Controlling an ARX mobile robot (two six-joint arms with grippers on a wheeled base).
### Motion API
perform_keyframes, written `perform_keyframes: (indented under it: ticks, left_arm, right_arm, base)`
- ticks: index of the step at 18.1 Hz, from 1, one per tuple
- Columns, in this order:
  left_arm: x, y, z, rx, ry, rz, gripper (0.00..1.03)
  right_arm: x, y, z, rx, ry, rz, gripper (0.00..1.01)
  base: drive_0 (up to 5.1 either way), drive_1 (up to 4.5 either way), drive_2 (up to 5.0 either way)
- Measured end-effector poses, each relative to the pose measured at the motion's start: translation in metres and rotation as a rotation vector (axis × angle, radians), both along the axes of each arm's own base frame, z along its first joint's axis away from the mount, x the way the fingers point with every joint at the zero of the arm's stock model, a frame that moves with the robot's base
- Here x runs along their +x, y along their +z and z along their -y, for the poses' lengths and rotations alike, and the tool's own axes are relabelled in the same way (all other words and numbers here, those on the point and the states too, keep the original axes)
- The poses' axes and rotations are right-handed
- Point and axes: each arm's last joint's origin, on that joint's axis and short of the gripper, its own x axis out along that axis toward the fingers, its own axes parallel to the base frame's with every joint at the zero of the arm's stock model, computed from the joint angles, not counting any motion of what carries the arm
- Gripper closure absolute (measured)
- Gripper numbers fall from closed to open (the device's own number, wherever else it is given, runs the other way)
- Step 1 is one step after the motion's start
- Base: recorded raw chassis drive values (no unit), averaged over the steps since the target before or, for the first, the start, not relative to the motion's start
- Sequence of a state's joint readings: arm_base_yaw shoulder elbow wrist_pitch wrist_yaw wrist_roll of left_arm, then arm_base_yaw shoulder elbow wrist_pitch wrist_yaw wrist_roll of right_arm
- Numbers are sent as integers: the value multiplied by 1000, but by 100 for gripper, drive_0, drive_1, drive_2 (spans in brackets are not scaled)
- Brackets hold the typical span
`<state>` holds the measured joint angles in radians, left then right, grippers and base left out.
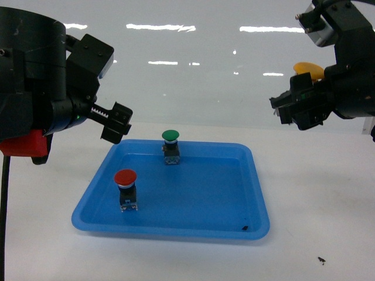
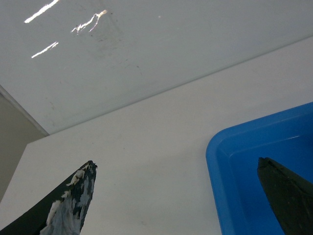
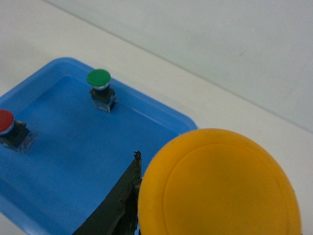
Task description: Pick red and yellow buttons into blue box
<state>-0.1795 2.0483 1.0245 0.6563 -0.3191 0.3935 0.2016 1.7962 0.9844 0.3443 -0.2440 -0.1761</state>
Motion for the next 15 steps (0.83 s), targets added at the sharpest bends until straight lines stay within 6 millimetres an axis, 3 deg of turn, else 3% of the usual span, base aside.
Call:
perform_keyframes:
  ticks: [3,5,7,9,13,15]
  left_arm:
    - [0,0,0,0,0,1,5]
    - [0,0,0,0,-1,0,5]
    - [0,0,0,0,0,-1,5]
    - [0,0,-3,1,10,0,5]
    - [0,0,2,0,-7,-1,5]
    - [1,0,-4,1,14,1,5]
  right_arm:
    - [8,-14,-8,-17,5,-90,65]
    - [12,-17,-7,-43,-85,-59,65]
    - [16,-22,14,-74,-254,-17,65]
    - [5,-40,30,-107,-333,-58,65]
    - [-1,-39,7,-94,-260,-31,65]
    - [-1,-39,11,-96,-274,-33,65]
  base:
    - [0,0,0]
    - [0,0,0]
    - [0,0,0]
    - [0,0,0]
    - [0,0,0]
    - [0,0,0]
